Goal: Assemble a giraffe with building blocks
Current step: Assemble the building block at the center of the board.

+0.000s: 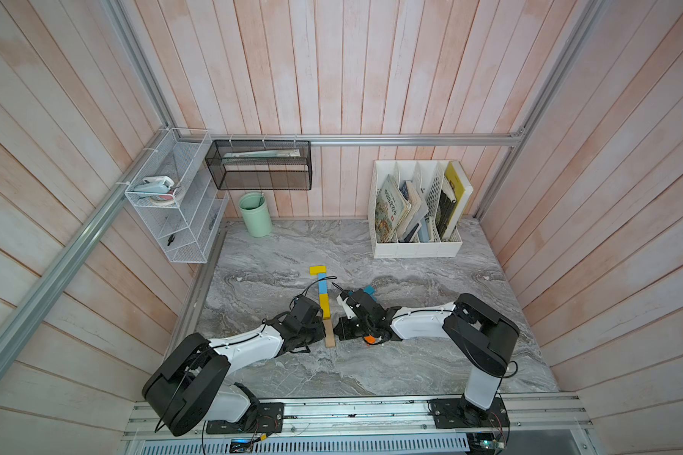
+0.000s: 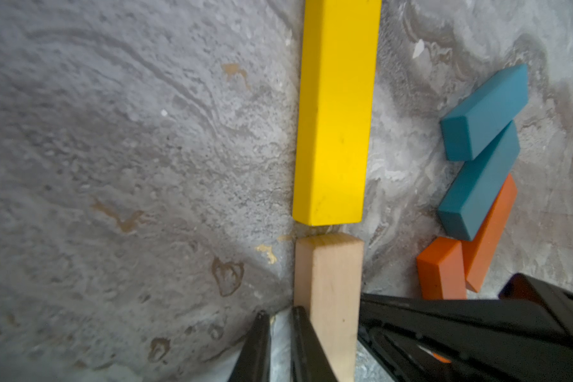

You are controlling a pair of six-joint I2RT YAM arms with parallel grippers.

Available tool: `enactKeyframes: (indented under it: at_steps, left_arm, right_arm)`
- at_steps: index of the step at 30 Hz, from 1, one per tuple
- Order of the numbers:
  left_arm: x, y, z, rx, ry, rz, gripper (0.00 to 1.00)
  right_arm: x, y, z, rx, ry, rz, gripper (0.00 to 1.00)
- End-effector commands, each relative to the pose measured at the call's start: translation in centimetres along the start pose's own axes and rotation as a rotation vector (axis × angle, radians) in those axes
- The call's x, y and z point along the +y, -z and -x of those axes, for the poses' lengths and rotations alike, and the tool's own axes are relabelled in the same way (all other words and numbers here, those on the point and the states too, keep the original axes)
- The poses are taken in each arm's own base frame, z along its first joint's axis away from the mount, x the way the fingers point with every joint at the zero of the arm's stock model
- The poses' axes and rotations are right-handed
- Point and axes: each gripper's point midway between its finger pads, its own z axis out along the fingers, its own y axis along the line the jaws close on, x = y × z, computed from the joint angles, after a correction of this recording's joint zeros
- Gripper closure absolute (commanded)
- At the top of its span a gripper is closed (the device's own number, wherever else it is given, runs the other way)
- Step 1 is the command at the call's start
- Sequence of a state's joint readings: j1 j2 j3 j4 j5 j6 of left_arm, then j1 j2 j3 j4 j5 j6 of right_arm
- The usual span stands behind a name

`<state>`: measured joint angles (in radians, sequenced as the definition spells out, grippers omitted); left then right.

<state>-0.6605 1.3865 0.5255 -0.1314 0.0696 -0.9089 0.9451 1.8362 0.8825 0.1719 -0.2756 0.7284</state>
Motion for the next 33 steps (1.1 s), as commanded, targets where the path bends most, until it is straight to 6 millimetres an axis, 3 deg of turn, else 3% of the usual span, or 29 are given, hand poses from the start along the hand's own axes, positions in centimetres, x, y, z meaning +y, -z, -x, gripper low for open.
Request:
enactKeyframes:
  at_steps: [1,33]
  left_arm:
    - [1.32,-0.56,-2.21,0.092,-0.023,0.046,0.82]
    - [2.22,-0.35,-1.39,0.084,-0.014,0.047,0.82]
  right_arm:
    - [1.31,-0.75,0.03,0.025,0.025,0.049,1.00]
    - [1.69,-1.29,0.33,0.028,0.026,0.060,1.00]
